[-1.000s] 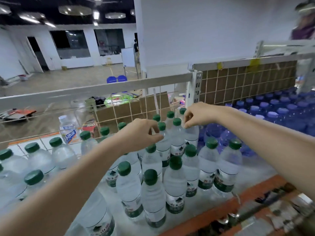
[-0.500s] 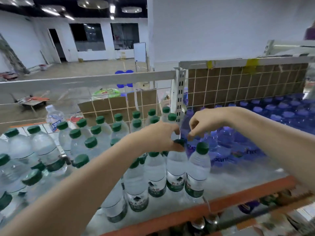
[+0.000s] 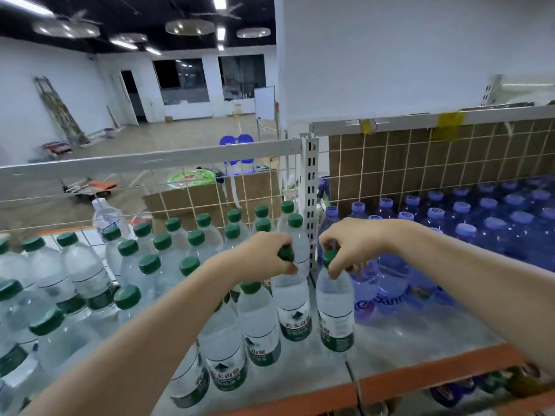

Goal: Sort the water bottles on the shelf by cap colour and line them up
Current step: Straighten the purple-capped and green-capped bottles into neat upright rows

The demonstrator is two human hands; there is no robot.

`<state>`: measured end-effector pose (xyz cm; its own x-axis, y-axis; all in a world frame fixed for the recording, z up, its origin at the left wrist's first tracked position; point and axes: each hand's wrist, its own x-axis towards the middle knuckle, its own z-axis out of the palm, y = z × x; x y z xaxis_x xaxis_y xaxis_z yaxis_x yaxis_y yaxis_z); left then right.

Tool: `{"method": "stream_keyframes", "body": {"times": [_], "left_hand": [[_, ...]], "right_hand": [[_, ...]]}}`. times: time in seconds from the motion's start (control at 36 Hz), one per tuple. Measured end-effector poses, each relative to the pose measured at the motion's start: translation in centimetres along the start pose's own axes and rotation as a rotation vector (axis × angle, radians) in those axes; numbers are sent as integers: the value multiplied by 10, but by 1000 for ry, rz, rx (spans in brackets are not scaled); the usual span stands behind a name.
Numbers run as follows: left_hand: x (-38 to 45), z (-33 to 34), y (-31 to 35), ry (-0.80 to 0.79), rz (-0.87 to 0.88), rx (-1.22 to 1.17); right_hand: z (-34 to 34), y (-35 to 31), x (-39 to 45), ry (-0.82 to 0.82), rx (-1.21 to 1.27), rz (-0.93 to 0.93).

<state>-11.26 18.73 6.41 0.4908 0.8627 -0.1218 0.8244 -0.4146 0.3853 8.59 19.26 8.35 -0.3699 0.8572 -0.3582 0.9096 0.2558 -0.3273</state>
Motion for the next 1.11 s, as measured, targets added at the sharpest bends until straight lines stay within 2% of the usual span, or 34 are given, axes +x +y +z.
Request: {"method": "stream_keyframes", "body": {"times": [0.17, 0.33, 0.56, 0.75, 0.92, 1.11], "left_hand": [[14, -12, -12, 88, -39, 10], [29, -9, -30, 110, -93, 34], [37, -3, -42, 77, -124, 42], [35, -5, -41, 41, -90, 47], [34, 0, -40, 59, -110, 84], [30, 3, -37, 105, -116, 96]], "right_hand": [[-8, 4, 25, 147, 76, -21], [-6, 1, 49, 238, 61, -46], [2, -6, 73, 242, 47, -66], [-2, -10, 72, 142, 91, -10], [2, -14, 71, 173, 49, -5], [6, -15, 69, 283, -34, -35]]}}
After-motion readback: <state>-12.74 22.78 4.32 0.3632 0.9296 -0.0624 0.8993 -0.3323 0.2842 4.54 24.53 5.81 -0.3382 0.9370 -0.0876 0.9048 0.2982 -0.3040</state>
